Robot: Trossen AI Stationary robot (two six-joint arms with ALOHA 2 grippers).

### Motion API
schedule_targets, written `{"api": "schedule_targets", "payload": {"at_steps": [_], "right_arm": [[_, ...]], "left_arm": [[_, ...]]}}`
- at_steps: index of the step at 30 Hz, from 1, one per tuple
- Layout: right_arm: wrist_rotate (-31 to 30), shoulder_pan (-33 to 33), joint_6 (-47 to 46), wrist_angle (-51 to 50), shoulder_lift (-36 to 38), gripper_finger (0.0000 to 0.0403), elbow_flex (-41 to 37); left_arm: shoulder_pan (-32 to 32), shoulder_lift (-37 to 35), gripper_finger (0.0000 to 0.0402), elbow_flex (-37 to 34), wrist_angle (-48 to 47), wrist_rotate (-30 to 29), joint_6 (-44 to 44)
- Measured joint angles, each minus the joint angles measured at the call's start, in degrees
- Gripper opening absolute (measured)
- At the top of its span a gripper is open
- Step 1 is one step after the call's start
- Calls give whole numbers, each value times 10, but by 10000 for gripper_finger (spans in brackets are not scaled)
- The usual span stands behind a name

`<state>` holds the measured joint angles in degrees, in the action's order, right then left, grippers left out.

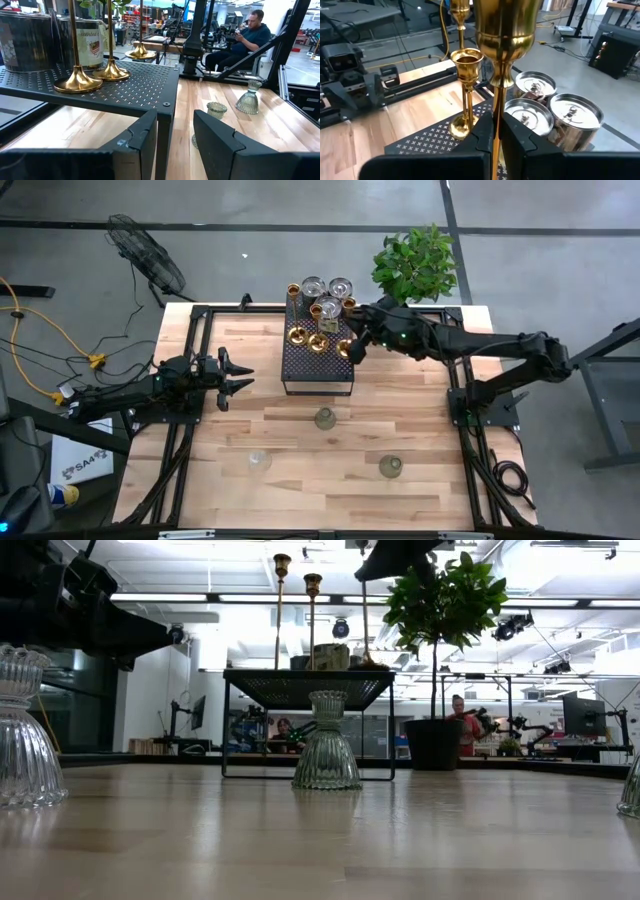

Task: Pick & Place candle stick holders
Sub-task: Put the gold candle holder on the shelf

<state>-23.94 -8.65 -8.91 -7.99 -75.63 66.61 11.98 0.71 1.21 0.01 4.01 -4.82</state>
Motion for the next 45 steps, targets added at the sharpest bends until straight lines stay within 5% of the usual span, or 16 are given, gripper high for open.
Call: {"api": "schedule_targets", "payload": {"at_steps": [45], "right_arm": [[70, -81, 17, 55, -54, 9, 0]], "left_arm": [[0, 0, 125, 0, 0, 0, 0]]}}
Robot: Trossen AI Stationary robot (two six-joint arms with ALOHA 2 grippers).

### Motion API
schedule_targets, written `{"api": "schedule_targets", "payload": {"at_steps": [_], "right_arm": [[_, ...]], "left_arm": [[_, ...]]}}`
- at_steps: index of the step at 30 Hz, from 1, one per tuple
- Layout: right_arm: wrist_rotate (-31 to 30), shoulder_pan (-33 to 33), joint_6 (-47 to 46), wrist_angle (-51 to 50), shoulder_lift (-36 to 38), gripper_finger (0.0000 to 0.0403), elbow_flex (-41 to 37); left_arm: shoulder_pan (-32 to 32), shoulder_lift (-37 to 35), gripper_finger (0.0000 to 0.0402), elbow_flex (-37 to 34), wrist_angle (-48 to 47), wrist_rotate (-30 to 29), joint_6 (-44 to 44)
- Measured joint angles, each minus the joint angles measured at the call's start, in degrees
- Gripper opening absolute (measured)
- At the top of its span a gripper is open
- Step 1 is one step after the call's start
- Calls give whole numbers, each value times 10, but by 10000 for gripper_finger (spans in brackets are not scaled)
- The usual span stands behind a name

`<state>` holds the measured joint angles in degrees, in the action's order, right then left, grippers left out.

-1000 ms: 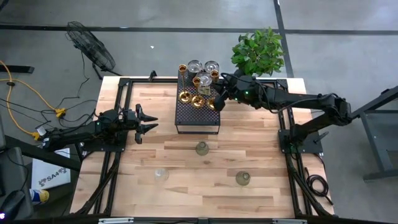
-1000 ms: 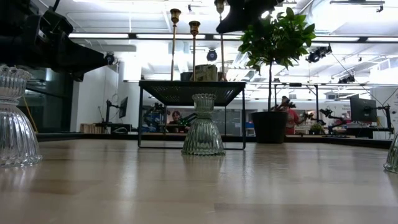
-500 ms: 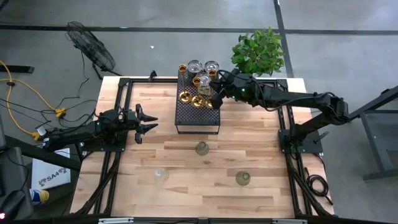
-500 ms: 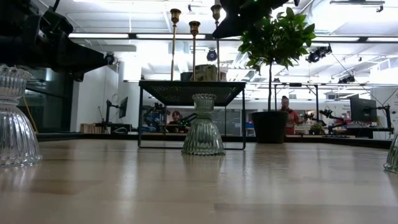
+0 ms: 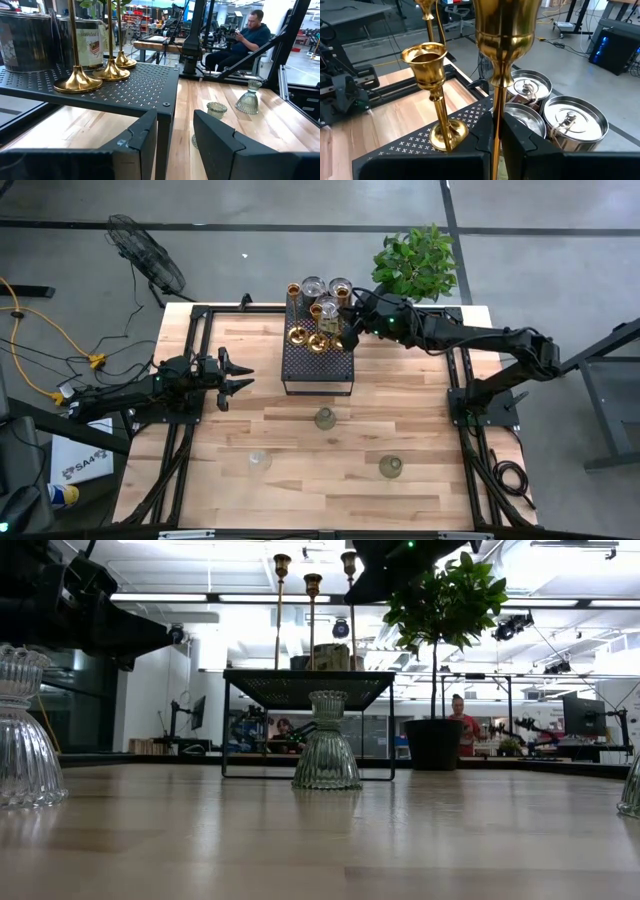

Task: Pick & Place candle stick holders
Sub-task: Put the gold candle holder on the shelf

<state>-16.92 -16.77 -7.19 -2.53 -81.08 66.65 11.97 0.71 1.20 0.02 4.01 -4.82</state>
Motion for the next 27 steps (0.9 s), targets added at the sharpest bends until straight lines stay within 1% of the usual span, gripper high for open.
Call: {"api": "schedule_targets", "payload": {"at_steps": [6, 11, 19, 24, 27], "right_arm": [[4, -2, 0, 10, -1, 9, 0], [20, -7, -1, 11, 0, 9, -1], [22, -7, -1, 14, -1, 9, -1], [40, -10, 1, 20, -9, 9, 0], [40, -10, 0, 23, -12, 9, 0]], "left_arm": [[0, 0, 125, 0, 0, 0, 0], [0, 0, 125, 0, 0, 0, 0], [0, 0, 125, 0, 0, 0, 0], [0, 0, 125, 0, 0, 0, 0], [0, 0, 125, 0, 0, 0, 0]]}}
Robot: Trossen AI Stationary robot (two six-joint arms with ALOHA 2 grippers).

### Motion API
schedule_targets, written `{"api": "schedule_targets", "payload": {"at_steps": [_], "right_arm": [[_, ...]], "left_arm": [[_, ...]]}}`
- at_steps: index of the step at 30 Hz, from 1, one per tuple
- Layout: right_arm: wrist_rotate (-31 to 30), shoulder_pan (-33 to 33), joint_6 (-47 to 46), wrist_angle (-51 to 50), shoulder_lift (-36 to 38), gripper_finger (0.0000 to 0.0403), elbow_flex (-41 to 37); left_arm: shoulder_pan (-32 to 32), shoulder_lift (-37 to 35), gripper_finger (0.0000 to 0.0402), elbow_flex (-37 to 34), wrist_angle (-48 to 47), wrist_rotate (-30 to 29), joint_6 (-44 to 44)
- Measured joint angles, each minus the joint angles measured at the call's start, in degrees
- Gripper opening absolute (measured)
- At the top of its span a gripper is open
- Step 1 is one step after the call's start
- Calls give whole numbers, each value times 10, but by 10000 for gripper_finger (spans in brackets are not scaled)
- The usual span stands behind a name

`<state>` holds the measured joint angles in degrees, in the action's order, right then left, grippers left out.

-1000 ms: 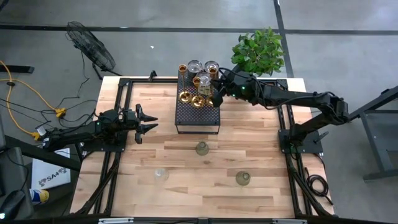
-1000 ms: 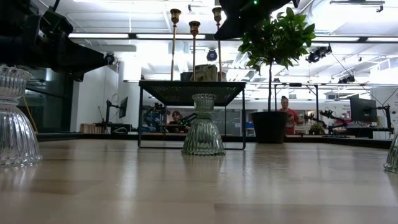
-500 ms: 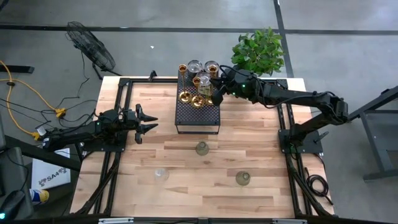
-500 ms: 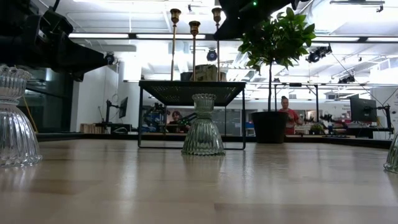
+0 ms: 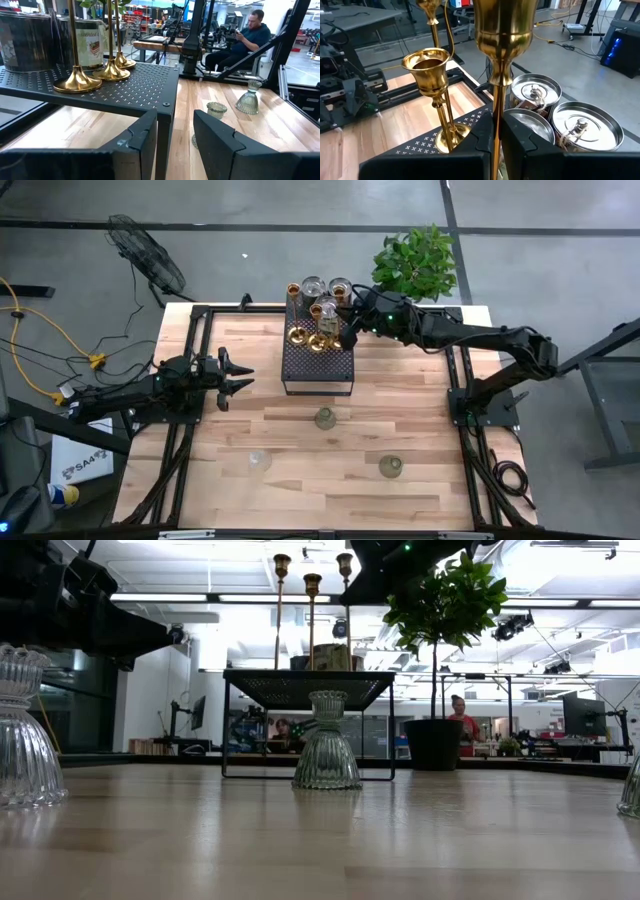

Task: Pick & Place candle stick holders
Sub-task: Put the gold candle holder on the shelf

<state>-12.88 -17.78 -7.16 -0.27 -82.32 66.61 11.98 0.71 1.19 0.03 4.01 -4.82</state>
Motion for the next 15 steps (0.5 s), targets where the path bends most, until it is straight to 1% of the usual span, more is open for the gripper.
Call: {"api": "schedule_targets", "payload": {"at_steps": [7, 15], "right_arm": [[-3, 0, 22, -3, 0, 9, 0], [-5, 0, 24, -6, 0, 14, 0]], "left_arm": [[0, 0, 125, 0, 0, 0, 0], [0, 0, 125, 0, 0, 0, 0]]}}
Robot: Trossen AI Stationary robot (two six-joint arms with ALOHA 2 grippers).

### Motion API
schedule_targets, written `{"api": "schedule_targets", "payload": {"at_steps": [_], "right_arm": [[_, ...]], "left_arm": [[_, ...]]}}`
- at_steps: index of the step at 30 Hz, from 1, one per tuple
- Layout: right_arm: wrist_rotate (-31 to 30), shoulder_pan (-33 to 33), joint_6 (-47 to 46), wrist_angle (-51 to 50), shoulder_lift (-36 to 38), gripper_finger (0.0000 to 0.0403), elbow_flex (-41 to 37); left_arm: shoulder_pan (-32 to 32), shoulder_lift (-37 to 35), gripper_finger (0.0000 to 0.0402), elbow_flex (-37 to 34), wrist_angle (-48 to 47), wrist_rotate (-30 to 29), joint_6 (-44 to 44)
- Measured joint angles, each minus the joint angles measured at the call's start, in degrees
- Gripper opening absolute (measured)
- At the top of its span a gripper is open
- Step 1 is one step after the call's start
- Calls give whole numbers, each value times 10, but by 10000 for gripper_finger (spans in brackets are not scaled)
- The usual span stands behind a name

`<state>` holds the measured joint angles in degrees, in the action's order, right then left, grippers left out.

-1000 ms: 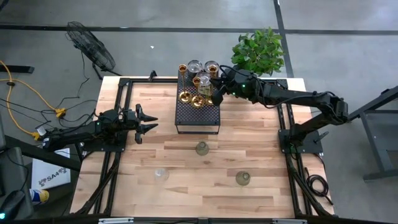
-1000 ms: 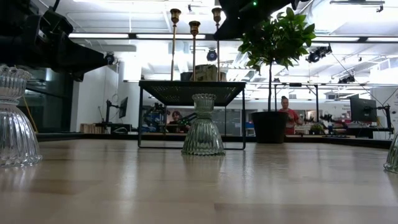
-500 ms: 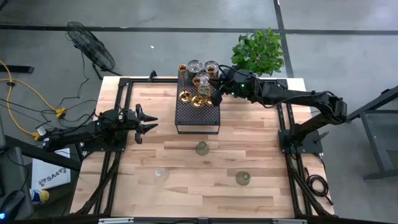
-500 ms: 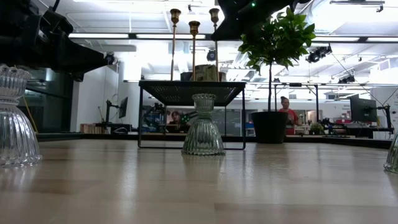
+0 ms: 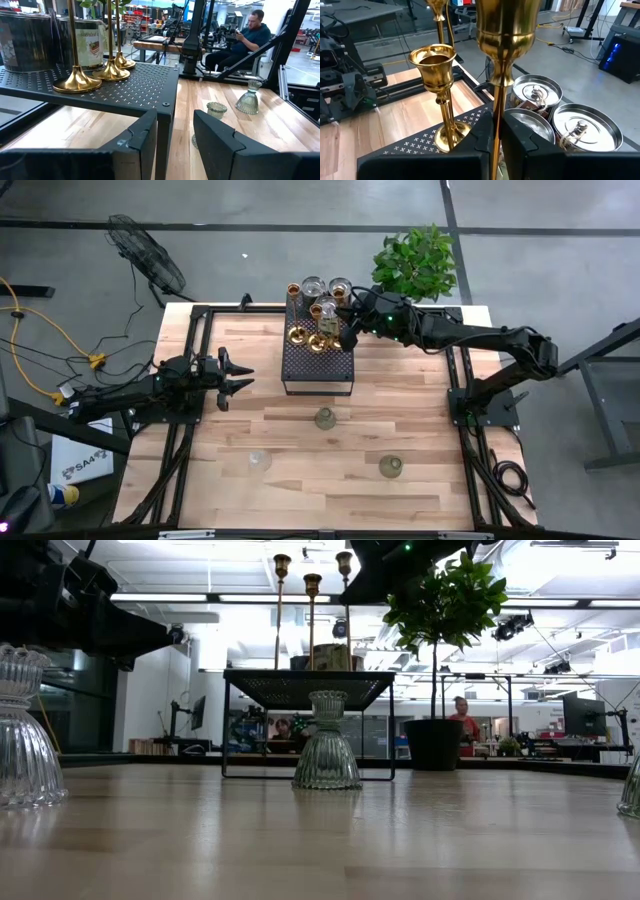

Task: Pick & Place candle stick holders
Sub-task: Put the gold candle holder on the shelf, then put the bottom-right green transparent candle holder on the shelf

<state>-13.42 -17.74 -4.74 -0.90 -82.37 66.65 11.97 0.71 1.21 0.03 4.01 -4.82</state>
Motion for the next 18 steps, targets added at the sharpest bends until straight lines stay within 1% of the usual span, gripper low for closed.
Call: {"api": "schedule_targets", "payload": {"at_steps": [7, 15, 18], "right_arm": [[-2, 0, 6, -9, -3, 51, -1], [-1, 0, 6, -9, -4, 71, -1], [-1, 0, 6, -8, -4, 84, -1]], "left_arm": [[0, 0, 125, 0, 0, 0, 0], [0, 0, 125, 0, 0, 0, 0], [0, 0, 125, 0, 0, 0, 0]]}}
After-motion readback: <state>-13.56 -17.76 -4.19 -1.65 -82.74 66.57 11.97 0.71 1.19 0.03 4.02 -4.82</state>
